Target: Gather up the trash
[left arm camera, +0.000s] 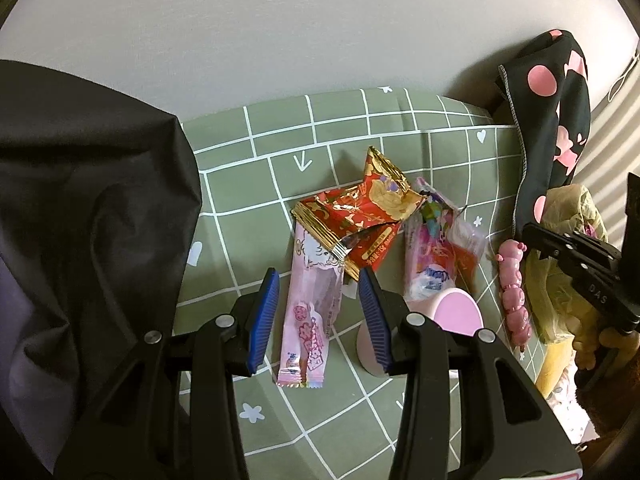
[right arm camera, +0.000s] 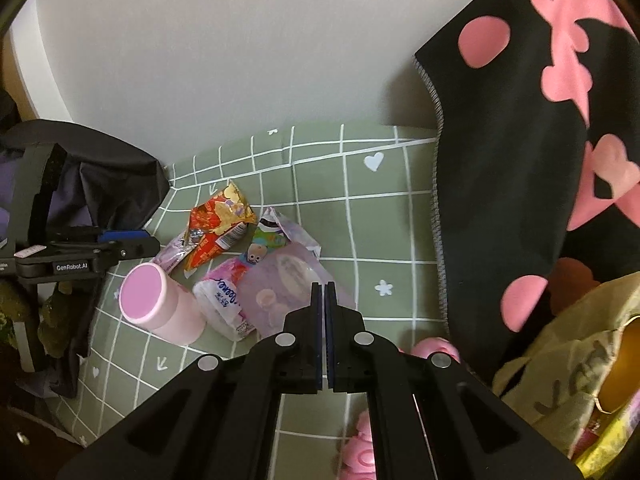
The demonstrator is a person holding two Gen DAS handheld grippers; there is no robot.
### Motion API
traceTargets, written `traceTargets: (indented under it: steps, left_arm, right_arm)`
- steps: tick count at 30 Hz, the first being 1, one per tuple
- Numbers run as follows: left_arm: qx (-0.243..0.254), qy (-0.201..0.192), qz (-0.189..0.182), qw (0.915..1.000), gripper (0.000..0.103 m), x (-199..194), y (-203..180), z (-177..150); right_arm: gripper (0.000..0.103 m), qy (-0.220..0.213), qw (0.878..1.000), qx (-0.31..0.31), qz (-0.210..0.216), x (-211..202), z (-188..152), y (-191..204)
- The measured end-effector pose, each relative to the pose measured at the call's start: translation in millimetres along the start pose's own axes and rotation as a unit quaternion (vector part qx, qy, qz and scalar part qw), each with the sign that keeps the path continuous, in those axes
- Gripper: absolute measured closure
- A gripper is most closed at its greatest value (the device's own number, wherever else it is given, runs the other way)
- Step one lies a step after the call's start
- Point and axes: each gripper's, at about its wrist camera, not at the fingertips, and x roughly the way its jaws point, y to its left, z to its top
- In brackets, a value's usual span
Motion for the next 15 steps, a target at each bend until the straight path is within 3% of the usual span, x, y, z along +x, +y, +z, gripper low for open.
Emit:
traceTargets:
  steps: [5,10,12,13,14,15]
  left_arm:
    - [0.006,0.012,0.006,0.9999,0.064,7,1,0]
    - [0.014,0.028,0.036,0.9988,0.067,21,-7,4]
    - [0.009,0.028,0.038,0.9988,0.078,22,-8,7]
    - [0.014,0.026,0.048,0.9984,0.095,21,-10,8]
    - [0.020,0.025,0.055,0.9980,0.099,21,-12,9]
    - [0.022,0.022,0.055,0.9980,0.099,19,-12,9]
  right_arm:
    - [0.100,-0.003,1.000,0.006,-0.003,-5,-6,-6]
    - [0.099,0.006,1.000,0.014,0.028,0,-13,-6]
    - [0.097,0.004,1.000,0.009,0.027,3,-15,-2]
    - [0.093,-0.001,0.999,0.006,0.031,3,-16,0]
    - [0.088,-0.005,0.999,0.004,0.037,2,-16,1]
    - [0.071,-0.010,0.999,0.002,0.045,2,-17,2]
